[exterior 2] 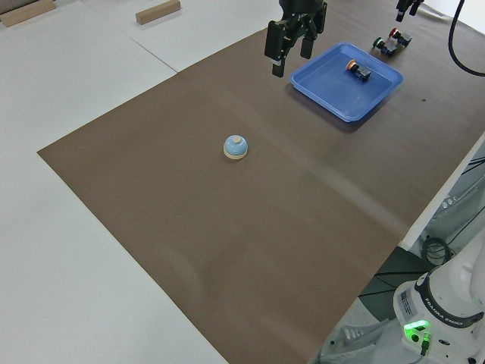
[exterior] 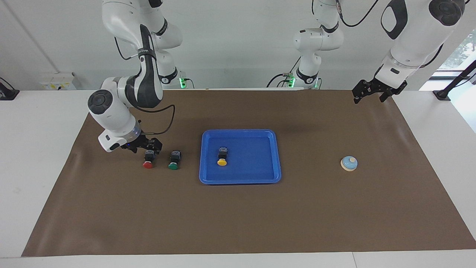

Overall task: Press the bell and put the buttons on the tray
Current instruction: 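Move the right gripper back and grasp the red-capped button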

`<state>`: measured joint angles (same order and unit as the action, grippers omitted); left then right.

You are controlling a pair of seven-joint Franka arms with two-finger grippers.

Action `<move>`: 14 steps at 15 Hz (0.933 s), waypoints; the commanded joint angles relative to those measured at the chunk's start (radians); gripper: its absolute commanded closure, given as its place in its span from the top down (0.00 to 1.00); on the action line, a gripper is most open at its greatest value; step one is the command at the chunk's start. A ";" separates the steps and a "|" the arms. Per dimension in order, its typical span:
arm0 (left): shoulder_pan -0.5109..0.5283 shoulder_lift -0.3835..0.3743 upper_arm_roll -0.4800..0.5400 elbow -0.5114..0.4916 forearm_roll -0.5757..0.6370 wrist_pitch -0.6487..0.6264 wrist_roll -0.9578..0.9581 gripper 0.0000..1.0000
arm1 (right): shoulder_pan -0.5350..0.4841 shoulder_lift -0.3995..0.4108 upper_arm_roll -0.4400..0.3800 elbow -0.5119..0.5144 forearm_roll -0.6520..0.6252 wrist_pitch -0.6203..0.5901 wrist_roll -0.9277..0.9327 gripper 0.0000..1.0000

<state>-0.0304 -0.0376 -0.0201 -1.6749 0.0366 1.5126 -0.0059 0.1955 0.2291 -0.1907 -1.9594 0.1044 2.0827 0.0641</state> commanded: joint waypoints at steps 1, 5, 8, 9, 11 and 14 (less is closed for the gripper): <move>0.017 -0.005 -0.011 0.008 -0.009 -0.008 -0.005 1.00 | -0.013 -0.034 0.014 -0.085 -0.005 0.101 -0.004 1.00; 0.017 -0.005 -0.011 0.008 -0.009 -0.008 -0.006 1.00 | -0.024 -0.030 0.014 -0.147 -0.005 0.175 -0.059 1.00; 0.017 -0.005 -0.011 0.008 -0.009 -0.008 -0.006 1.00 | -0.024 -0.030 0.014 -0.191 -0.005 0.229 -0.092 1.00; 0.017 -0.005 -0.011 0.008 -0.009 -0.008 -0.006 1.00 | -0.025 -0.030 0.014 -0.196 -0.005 0.235 -0.107 0.97; 0.017 -0.005 -0.011 0.008 -0.009 -0.008 -0.006 1.00 | -0.025 -0.030 0.014 -0.202 -0.005 0.238 -0.113 0.80; 0.017 -0.005 -0.011 0.007 -0.009 -0.008 -0.006 1.00 | -0.025 -0.030 0.014 -0.207 -0.005 0.243 -0.109 0.13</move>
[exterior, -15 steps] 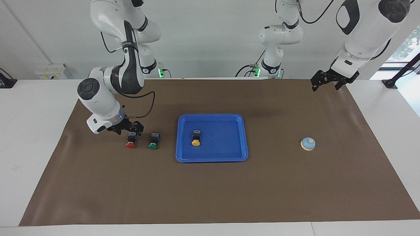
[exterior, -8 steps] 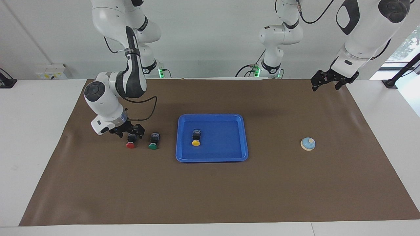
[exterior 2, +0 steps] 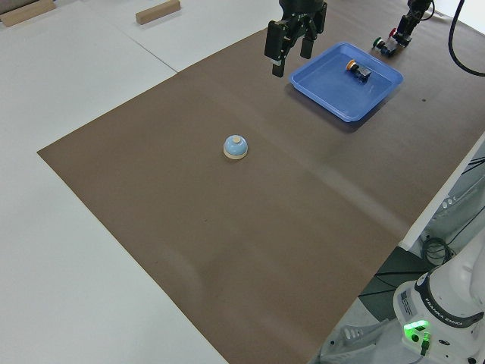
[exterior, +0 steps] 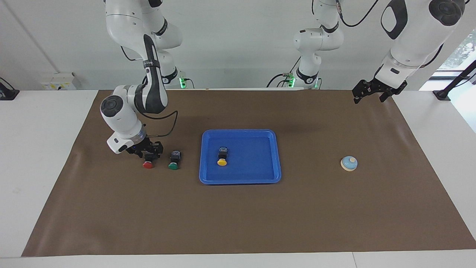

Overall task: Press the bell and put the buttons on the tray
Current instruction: 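Move the right gripper back and grasp the red-capped button, then carry the red button into the tray beside the yellow one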

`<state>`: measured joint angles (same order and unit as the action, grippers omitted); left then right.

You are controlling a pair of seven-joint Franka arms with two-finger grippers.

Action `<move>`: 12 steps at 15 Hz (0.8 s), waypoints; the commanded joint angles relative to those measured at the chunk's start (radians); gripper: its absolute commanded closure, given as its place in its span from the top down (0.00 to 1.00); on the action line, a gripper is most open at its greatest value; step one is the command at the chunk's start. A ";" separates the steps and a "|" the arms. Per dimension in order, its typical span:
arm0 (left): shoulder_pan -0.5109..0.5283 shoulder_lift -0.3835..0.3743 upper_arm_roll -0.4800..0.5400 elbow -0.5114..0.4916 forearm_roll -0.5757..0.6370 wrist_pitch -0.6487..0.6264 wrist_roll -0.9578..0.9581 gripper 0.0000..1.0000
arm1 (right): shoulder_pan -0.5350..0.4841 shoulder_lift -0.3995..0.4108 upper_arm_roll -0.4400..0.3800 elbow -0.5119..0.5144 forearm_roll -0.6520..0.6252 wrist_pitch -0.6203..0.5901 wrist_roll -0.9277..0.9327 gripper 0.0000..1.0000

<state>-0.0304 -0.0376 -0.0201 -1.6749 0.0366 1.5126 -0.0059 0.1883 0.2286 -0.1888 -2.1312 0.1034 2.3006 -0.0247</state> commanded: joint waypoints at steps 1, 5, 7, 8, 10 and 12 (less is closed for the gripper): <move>0.017 -0.005 -0.011 0.006 -0.009 -0.008 -0.006 1.00 | -0.018 -0.029 0.012 -0.030 -0.004 0.026 -0.020 0.00; 0.017 -0.005 -0.011 0.007 -0.009 -0.008 -0.005 1.00 | -0.001 -0.040 0.017 0.040 -0.002 -0.053 -0.012 0.00; 0.017 -0.005 -0.011 0.007 -0.009 -0.008 -0.006 1.00 | 0.029 -0.025 0.029 0.192 -0.001 -0.212 0.023 0.00; 0.017 -0.005 -0.011 0.007 -0.009 -0.008 -0.006 1.00 | 0.074 -0.002 0.028 0.264 0.005 -0.274 0.093 0.00; 0.017 -0.005 -0.011 0.007 -0.009 -0.008 -0.005 1.00 | 0.146 0.018 0.029 0.332 0.013 -0.309 0.254 0.00; 0.017 -0.005 -0.011 0.007 -0.009 -0.008 -0.005 1.00 | 0.230 0.032 0.029 0.381 0.038 -0.320 0.356 0.00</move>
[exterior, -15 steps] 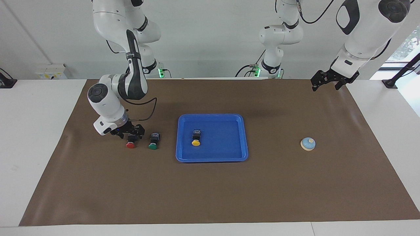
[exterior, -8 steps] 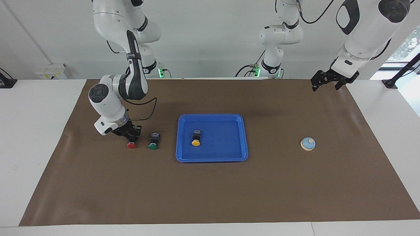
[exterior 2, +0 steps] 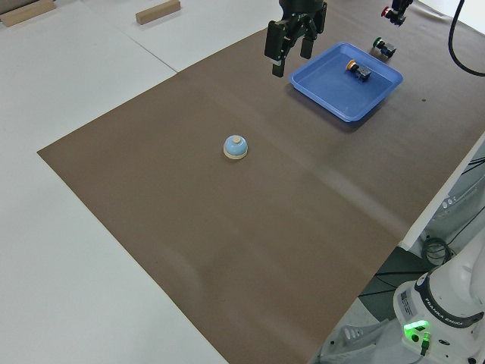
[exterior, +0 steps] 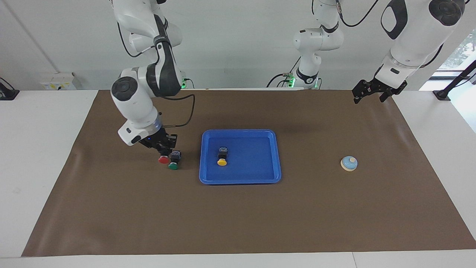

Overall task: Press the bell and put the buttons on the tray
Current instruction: 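Carry the red button into the tray beside the yellow one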

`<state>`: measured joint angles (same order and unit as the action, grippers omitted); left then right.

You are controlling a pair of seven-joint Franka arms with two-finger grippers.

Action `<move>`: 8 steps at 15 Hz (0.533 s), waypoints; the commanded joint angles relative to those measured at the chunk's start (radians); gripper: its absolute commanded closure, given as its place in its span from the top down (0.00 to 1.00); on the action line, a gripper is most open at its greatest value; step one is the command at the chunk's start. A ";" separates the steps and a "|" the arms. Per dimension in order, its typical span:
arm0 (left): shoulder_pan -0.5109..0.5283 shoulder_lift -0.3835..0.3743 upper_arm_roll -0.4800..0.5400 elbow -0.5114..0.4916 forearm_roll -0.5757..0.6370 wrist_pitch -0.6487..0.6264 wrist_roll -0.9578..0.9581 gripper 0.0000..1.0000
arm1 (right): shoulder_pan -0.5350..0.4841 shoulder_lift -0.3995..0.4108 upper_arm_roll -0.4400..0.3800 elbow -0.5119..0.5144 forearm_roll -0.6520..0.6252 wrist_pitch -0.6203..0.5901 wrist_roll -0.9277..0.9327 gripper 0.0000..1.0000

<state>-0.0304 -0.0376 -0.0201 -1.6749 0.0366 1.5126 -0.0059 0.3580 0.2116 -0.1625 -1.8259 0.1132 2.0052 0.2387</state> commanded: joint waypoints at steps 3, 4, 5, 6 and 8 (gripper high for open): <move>0.017 -0.005 -0.011 0.006 -0.009 -0.008 -0.005 1.00 | 0.189 0.193 0.003 0.271 0.032 -0.081 0.268 0.00; 0.017 -0.005 -0.011 0.007 -0.009 -0.008 -0.006 1.00 | 0.223 0.259 0.003 0.362 0.032 -0.110 0.321 0.00; 0.017 -0.005 -0.011 0.007 -0.009 -0.008 -0.005 1.00 | 0.246 0.303 0.004 0.419 0.036 -0.117 0.361 0.00; 0.017 -0.005 -0.011 0.007 -0.009 -0.008 -0.006 1.00 | 0.263 0.330 0.005 0.434 0.061 -0.111 0.378 0.00; 0.017 -0.005 -0.011 0.007 -0.009 -0.008 -0.005 1.00 | 0.315 0.360 0.003 0.438 0.088 -0.102 0.390 0.00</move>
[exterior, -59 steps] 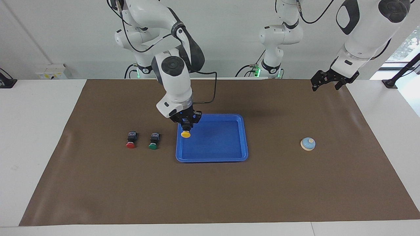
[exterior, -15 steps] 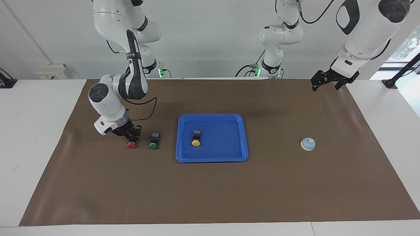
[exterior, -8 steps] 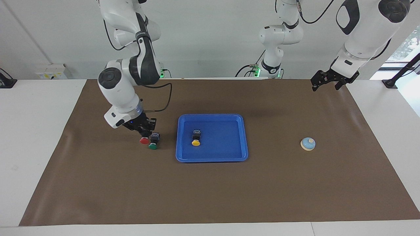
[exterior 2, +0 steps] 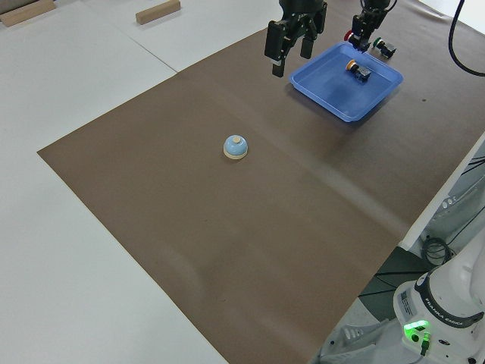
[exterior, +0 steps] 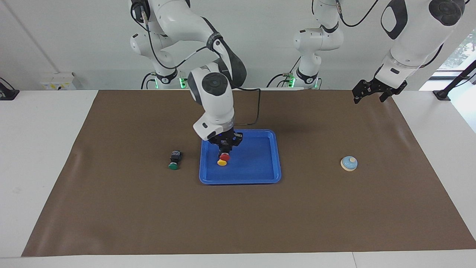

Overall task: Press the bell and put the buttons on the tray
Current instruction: 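Carry the red button into the tray beside the yellow one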

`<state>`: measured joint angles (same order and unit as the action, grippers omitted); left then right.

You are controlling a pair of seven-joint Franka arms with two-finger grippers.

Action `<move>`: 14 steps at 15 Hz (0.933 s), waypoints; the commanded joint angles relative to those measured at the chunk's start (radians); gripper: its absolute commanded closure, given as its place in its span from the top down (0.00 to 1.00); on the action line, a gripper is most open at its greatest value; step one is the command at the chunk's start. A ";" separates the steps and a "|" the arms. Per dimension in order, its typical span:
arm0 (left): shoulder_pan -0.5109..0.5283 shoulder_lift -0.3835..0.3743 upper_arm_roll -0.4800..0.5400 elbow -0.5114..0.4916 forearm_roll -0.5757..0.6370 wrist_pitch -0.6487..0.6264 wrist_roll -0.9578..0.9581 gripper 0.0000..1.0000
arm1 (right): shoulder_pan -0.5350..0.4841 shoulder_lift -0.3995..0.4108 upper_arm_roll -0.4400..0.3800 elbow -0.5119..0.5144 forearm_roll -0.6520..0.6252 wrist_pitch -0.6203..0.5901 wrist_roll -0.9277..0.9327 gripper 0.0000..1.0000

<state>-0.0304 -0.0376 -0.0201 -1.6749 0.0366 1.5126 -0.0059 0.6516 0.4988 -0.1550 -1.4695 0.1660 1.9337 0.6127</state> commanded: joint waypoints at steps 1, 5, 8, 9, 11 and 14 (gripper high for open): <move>0.017 -0.005 -0.011 0.007 -0.009 -0.008 -0.005 1.00 | 0.038 0.075 -0.005 0.072 0.027 -0.024 0.025 0.00; 0.017 -0.005 -0.011 0.007 -0.009 -0.008 -0.005 1.00 | 0.040 0.061 -0.005 -0.001 0.027 0.002 0.028 0.00; 0.017 -0.005 -0.011 0.007 -0.009 -0.008 -0.006 1.00 | 0.039 0.040 -0.005 -0.058 0.027 0.043 0.022 0.18; 0.017 -0.005 -0.011 0.007 -0.009 -0.008 -0.006 1.00 | 0.040 0.037 -0.005 -0.074 0.027 0.065 0.025 0.55; 0.017 -0.005 -0.011 0.007 -0.009 -0.008 -0.005 1.00 | 0.039 0.037 -0.005 -0.068 0.029 0.056 0.028 1.00; 0.017 -0.005 -0.011 0.007 -0.009 -0.008 -0.006 1.00 | 0.019 0.021 -0.018 -0.048 0.027 0.012 0.016 1.00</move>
<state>-0.0304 -0.0376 -0.0201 -1.6749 0.0366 1.5126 -0.0059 0.6937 0.5664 -0.1681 -1.4962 0.1765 1.9693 0.6388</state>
